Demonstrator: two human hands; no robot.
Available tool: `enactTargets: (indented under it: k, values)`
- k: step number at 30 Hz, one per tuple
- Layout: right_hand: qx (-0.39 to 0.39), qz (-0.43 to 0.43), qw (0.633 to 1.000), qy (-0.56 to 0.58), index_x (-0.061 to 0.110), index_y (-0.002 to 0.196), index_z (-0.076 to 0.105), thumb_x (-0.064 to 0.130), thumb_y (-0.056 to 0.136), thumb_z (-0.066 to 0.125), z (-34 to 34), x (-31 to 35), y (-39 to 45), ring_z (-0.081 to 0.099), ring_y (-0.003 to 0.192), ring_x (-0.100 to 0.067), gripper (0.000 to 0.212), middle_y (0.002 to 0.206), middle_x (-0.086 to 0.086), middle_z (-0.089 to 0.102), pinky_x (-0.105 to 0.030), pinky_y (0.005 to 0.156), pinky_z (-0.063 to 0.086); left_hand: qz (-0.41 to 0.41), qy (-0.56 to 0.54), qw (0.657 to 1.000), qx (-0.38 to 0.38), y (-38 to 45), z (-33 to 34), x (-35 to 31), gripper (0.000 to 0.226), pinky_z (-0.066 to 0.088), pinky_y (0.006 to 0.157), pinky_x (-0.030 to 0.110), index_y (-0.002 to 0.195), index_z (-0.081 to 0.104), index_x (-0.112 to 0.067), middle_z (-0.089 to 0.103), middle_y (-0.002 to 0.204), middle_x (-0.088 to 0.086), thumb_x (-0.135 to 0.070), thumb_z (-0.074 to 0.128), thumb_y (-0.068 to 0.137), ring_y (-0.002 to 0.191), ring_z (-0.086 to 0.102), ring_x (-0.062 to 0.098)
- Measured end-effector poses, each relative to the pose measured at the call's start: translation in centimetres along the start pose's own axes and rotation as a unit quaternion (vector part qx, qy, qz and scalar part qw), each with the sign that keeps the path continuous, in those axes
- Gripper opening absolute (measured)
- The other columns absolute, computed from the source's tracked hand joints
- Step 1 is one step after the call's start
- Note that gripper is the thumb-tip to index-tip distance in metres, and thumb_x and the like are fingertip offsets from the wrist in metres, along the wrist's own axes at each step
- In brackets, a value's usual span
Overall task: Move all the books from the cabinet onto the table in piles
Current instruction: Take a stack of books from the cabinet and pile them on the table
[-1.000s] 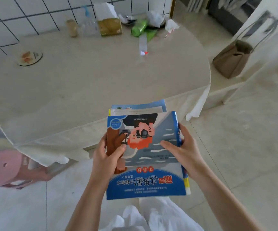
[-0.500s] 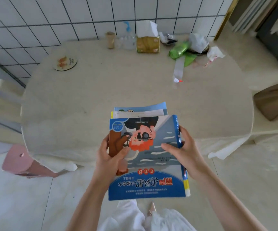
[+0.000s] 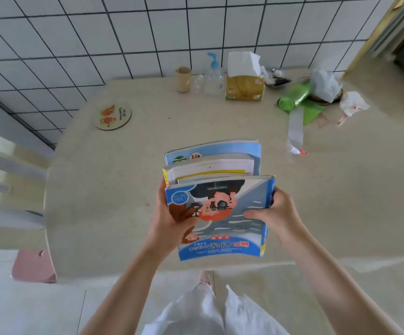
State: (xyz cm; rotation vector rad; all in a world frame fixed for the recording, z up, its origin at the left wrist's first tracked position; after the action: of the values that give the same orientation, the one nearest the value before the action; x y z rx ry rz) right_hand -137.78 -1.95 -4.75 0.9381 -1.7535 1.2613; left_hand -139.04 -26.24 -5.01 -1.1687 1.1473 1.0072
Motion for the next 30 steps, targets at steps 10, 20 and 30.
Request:
enactTargets:
  k: [10,20,30]
  values:
    - [-0.040,-0.098,0.994,-0.031,0.032,0.089,0.062,0.010,0.052,0.081,1.7,-1.1,2.5,0.065,0.072,-0.004,0.047,0.077,0.019,0.071,-0.023,0.064,0.051,0.042,0.104,0.990,-0.083,2.1,-2.6,1.6,0.064,0.048,0.088,0.016,0.119,0.048,-0.016,0.064,0.109,-0.027,0.020,0.073,0.071,0.103,0.063,-0.004]
    - [0.027,-0.167,0.981,-0.094,0.036,0.091,0.054,0.007,0.064,0.082,2.2,-2.1,2.6,0.063,0.081,0.002,0.048,0.084,0.025,0.066,-0.020,0.074,0.047,0.027,0.171,0.979,-0.108,1.0,-3.9,3.0,0.057,0.042,0.077,0.002,0.109,0.051,-0.033,0.060,0.101,-0.039,-0.015,0.083,0.065,0.093,0.058,-0.015]
    - [0.087,-0.155,0.975,-0.132,0.064,0.116,0.043,0.001,0.069,0.084,2.9,-4.5,4.0,0.055,0.118,-0.003,0.089,0.126,0.016,0.057,-0.021,0.100,0.043,0.019,0.226,0.972,-0.069,2.3,-4.1,4.8,0.073,0.042,0.084,0.003,0.121,0.043,-0.036,0.054,0.112,-0.037,-0.016,0.083,0.063,0.102,0.053,-0.016]
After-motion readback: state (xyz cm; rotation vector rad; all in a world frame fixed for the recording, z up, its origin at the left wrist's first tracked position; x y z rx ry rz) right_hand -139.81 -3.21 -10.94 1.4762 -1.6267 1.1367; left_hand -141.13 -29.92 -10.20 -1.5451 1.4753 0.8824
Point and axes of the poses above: each hand's wrist, its own y-axis towards the middle knuckle, its own z-axis out of the palm, x = y × z, the point moved 9 cm from there along y, towards the middle knuckle
